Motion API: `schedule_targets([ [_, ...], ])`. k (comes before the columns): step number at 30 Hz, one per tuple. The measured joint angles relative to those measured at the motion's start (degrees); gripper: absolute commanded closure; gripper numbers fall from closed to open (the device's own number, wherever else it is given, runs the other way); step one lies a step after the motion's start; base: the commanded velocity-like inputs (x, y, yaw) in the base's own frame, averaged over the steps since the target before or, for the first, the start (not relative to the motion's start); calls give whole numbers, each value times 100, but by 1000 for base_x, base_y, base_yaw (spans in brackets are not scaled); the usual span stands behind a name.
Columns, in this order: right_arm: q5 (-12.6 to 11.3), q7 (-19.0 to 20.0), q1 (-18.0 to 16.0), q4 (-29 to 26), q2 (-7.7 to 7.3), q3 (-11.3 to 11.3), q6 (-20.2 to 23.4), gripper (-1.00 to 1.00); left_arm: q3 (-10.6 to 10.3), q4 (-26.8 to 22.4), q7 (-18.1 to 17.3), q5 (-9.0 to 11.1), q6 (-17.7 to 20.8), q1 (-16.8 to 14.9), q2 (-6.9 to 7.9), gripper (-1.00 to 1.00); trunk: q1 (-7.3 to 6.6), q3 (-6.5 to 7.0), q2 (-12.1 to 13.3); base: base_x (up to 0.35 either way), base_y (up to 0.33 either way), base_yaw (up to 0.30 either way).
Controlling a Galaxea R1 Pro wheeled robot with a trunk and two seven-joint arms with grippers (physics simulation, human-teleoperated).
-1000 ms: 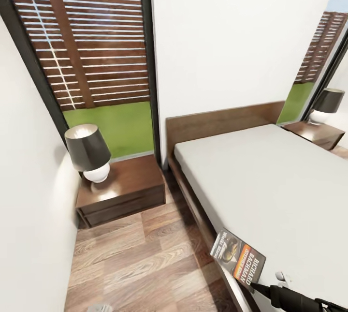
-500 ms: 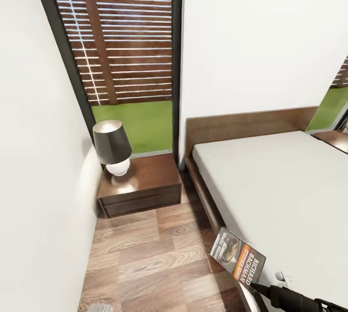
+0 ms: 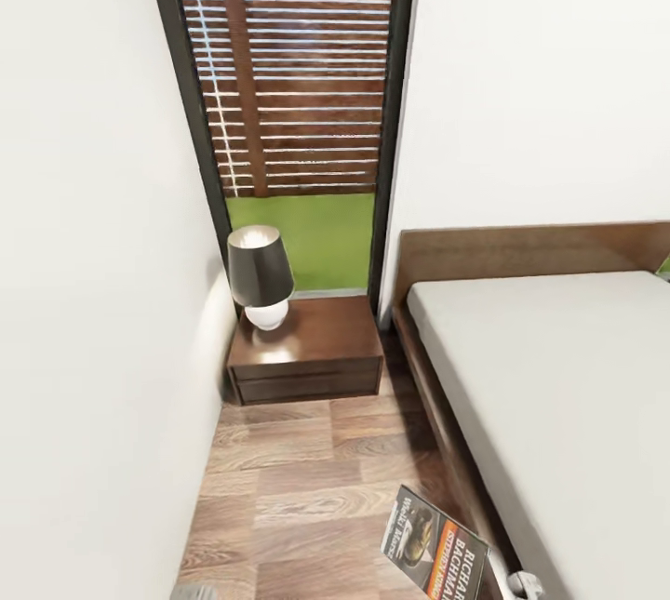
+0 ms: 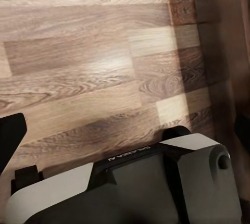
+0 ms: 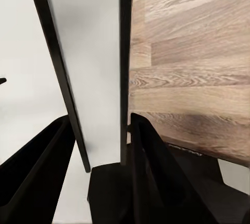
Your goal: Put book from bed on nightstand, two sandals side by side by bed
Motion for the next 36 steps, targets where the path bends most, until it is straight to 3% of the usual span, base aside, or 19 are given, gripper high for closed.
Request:
schedule_targets([
  [18,-34,-3,1,22,-62,-60,-56,100,-3,56,4,-3,-1,-2,-106,-100,0,5,0,0,0,44],
  [24,-35,0,2,29,-62,-65,-364,100,-1,202,8,-9,-8,-2,-118,-100,0,52,0,0,0,0],
  [36,-35,0,2,29,-62,-66,-405,100,0,213,5,-9,-8,-2,-150,-100,0,162,0,0,0,0],
])
